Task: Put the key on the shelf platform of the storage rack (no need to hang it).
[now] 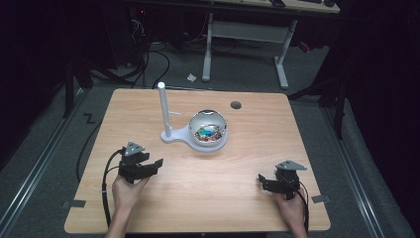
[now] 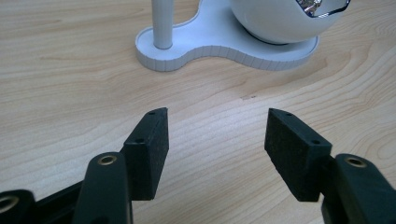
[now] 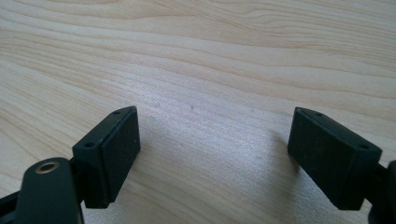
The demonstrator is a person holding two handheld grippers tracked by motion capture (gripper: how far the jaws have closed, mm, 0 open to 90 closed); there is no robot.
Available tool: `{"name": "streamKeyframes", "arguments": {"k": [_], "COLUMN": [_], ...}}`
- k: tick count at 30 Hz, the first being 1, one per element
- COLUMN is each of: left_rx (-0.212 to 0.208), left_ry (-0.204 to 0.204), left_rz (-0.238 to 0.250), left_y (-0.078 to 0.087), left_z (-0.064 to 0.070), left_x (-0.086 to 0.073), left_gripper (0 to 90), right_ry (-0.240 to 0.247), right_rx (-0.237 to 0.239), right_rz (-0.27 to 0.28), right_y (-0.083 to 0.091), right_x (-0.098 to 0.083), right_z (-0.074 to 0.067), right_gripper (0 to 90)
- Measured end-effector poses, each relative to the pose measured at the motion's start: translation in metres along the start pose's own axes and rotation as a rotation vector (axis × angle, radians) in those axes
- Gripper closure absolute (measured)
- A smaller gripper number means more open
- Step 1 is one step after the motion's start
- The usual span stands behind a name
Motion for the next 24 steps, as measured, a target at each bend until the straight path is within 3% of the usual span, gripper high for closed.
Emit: {"name": "streamKeyframes", "arguments": {"k": [6, 13, 18, 20, 24], "left_rx": [0.013, 0.088, 0.166, 0.188, 0.193], "left_ry": [0.011, 0.006, -0.024, -0.049, -0.049], "left_rz": [-0.021, -0.067, -0.102, -0.083, -0.03], "left_y": [-0.006, -0.019, -0.027, -0.028, -0.028], "left_z": [-0.001, -0.005, -0.01, -0.01, -0.009], "left_x": [-0.011, -0.032, -0.046, -0.049, -0.053], "left_gripper": [39.9, 36.6, 34.9, 33.3, 30.2], "right_ry": [0.0, 0.0, 0.0, 0.0, -0.001], "right_rx": [0.0, 0.0, 0.0, 0.0, 0.0], "right_rz": [0.0, 0.0, 0.0, 0.0, 0.0], "right_y": [0.0, 0.0, 0.0, 0.0, 0.0], "right_x": [0.0, 0.0, 0.0, 0.0, 0.0], "right_z": [0.0, 0.0, 0.0, 0.0, 0.0], "right_gripper": [17.0, 17.0, 17.0, 17.0, 17.0]}}
Point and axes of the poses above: each handheld gripper's, and its own axes: y roughly backward along the jaws, x roughly out of its top, z roughly to its right, the point moved 4 cm from there along -y, roughly forward along the jaws, and after that the axes turned 6 degrees about z, right-handed, at the moved point
